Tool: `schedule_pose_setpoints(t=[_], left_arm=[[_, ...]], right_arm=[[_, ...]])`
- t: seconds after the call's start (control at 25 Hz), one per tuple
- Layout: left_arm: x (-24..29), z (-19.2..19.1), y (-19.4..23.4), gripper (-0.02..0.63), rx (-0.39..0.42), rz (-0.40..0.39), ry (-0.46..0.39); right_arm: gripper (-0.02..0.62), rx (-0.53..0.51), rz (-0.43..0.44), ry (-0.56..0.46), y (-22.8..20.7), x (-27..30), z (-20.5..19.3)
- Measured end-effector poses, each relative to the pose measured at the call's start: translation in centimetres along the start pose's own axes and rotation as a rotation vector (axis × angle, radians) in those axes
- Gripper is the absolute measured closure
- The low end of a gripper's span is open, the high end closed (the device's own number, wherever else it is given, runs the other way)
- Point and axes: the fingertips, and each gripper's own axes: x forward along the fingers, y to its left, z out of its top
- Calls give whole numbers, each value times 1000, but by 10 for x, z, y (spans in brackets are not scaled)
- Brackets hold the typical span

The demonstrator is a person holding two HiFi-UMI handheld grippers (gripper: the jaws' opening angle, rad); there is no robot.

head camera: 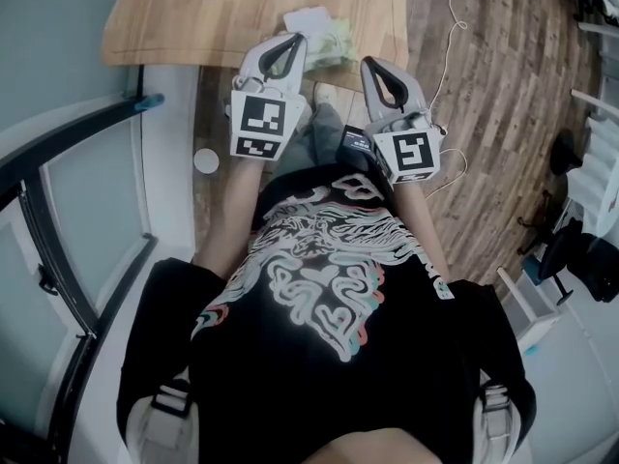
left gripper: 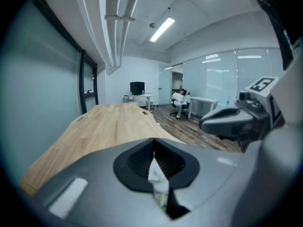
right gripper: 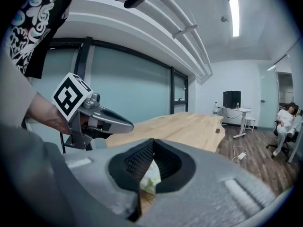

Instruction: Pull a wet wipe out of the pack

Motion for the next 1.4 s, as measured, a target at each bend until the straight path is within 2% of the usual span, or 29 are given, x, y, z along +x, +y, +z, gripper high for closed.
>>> schedule_pose_setpoints(t=[0.2, 0.48, 0.88, 1.04, 1.4], left_arm=[[11, -7, -6, 614, 12, -16, 35], [30, -20, -13, 614, 20, -42, 76], [44, -51, -20, 588, -3, -79, 160], [49, -73, -25, 578, -29, -100, 230], [57, -88, -26, 543, -39, -125, 303]], right_arm=[[595, 28, 25, -21, -4, 8, -6], [595, 48, 51, 7, -8, 19, -19], [595, 32, 108, 43, -4, 40, -32], [595, 32, 133, 48, -2, 48, -39], [595, 33, 166, 74, 2, 55, -47]])
